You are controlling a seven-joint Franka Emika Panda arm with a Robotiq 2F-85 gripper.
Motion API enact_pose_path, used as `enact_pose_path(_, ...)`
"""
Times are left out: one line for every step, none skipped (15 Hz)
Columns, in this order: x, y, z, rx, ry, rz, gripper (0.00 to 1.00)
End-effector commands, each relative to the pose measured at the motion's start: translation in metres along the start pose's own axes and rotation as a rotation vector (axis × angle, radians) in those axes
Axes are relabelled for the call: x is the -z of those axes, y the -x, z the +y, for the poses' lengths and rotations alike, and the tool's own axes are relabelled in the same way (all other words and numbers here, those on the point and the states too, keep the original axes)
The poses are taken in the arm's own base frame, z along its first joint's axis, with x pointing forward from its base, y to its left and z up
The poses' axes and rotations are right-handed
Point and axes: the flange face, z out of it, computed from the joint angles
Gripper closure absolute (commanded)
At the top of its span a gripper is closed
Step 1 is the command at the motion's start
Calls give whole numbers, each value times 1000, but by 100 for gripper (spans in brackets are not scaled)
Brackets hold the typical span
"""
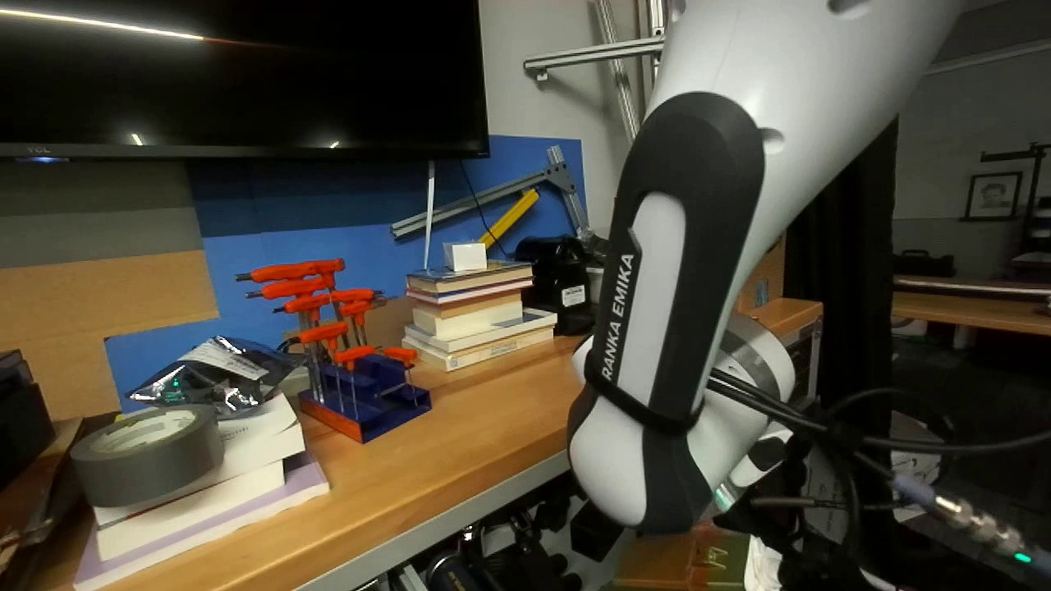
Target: Remove the black objects from the countertop and place them in the open drawer, close the drawer
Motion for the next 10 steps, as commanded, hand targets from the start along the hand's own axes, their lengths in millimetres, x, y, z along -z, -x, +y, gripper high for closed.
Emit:
enact_pose_path(3, 5, -19, 92, -66, -133, 0)
enact_pose_path(0, 7, -25, 100, -78, -160, 0)
enact_pose_path(-3, 8, -31, 103, -97, -184, 0)
enact_pose_path(-5, 10, -38, 103, -120, -216, 0)
enact_pose_path(-7, 11, -44, 101, -143, -242, 0)
enact_pose_path(-7, 12, -51, 90, -176, -271, 0)
enact_pose_path(-8, 14, -59, 71, -212, -295, 0)
enact_pose_path(-10, 15, -64, 57, -237, -321, 0)
enact_pose_path(-10, 15, -69, 31, -274, -347, 0)
enact_pose_path(-10, 16, -74, 8, -311, -368, 0)
